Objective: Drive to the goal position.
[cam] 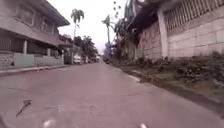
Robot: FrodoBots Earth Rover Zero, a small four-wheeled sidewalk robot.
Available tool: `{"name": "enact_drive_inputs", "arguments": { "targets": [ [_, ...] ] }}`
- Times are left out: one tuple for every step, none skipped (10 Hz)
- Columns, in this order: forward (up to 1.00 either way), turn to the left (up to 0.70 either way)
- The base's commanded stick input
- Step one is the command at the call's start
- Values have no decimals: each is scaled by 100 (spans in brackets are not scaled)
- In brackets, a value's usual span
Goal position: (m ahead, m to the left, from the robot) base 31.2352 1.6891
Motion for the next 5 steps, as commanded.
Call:
{"name": "enact_drive_inputs", "arguments": {
  "targets": [
    [100,0],
    [100,0],
    [100,0],
    [100,0],
    [100,0]
  ]
}}
